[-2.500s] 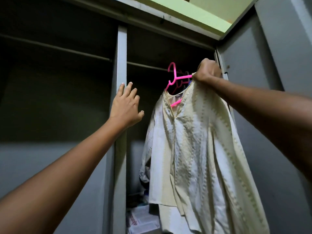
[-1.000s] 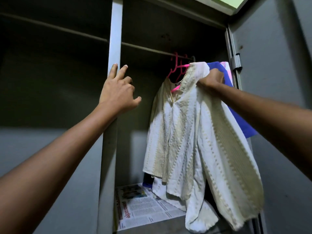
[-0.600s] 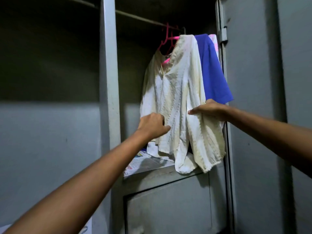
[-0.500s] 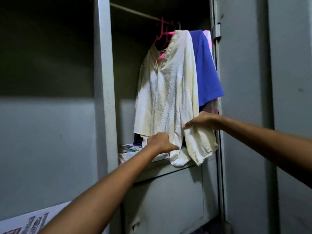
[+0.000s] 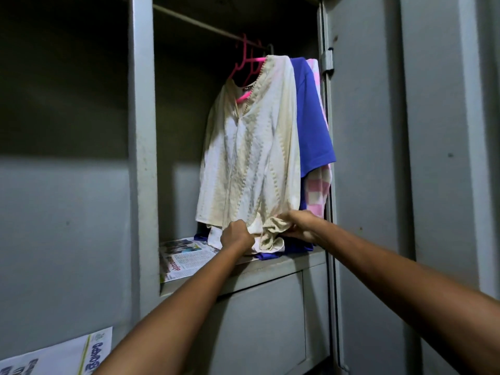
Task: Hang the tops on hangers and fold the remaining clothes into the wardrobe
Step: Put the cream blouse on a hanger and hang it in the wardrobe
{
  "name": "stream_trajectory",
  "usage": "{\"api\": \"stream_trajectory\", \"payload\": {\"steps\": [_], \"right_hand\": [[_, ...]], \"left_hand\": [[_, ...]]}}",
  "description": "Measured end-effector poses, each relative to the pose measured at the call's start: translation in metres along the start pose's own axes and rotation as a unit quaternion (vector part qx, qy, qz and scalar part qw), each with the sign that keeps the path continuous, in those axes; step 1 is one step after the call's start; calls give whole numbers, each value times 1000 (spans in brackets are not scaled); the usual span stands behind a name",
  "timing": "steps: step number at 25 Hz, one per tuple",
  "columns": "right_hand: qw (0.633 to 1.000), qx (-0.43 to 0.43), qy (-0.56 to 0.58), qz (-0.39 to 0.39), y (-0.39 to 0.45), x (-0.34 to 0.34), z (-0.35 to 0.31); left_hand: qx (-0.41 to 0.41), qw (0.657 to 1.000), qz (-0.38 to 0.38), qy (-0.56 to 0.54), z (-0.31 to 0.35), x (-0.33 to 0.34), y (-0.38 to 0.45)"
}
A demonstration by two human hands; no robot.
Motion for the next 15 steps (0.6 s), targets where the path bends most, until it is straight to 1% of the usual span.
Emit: {"api": "stream_trajectory", "payload": {"steps": [2,3,4,5,6,7,8,9,11,13,15], "right_hand": [[991,45,-111,-52,2,8,26],[982,65,-161,-69,1,9,37],[978,71,-174,-86,-1,10,44],[980,69,-148,-112,0,13,47],[982,70,-97,-144,0,17,48],[981,80,-33,-172,-4,21,48],[979,94,23,-181,-9,21,50],[978,99,61,-175,-12,20,51],[987,69,79,-122,-18,13,54],[997,8,78,-25,-28,-1,55],[994,-47,72,61,-45,-16,57]], "left_hand": [[47,993,-106,10,6,21,3],[78,987,-140,5,12,30,2],[107,983,-150,-17,19,34,0],[127,979,-146,-59,27,34,-3],[137,974,-135,-116,33,31,-6],[135,968,-132,-168,37,29,-9],[129,960,-143,-205,39,31,-15],[122,954,-166,-219,41,38,-22],[128,956,-195,-180,43,53,-35],[155,962,-167,-150,48,56,-50],[164,966,-108,-170,52,52,-66]]}}
Point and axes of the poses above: each hand's wrist, its own y-axis towards the middle knuckle, its own x-axis out of the palm, z = x × y, the point moved 9 cm from there along y, towards the middle knuckle
